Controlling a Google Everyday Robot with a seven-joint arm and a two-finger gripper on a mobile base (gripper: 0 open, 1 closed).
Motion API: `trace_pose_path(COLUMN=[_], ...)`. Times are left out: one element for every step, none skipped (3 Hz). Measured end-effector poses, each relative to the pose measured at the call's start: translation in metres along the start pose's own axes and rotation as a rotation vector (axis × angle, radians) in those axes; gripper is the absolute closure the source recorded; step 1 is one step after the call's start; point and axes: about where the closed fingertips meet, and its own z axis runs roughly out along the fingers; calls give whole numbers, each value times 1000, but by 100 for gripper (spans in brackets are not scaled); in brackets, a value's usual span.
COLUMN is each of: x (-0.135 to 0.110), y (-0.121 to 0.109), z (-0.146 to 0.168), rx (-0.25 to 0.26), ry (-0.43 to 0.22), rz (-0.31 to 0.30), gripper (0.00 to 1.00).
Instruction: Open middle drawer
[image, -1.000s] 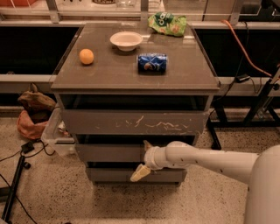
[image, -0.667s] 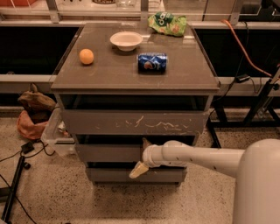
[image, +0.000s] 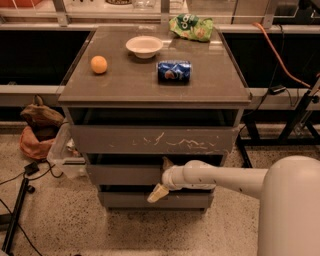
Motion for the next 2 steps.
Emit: trace_pose_path(x=[1,3], y=[1,6], z=[2,4], rx=[-13,-37], ry=[10,26], rz=[-2,1], gripper=[0,0])
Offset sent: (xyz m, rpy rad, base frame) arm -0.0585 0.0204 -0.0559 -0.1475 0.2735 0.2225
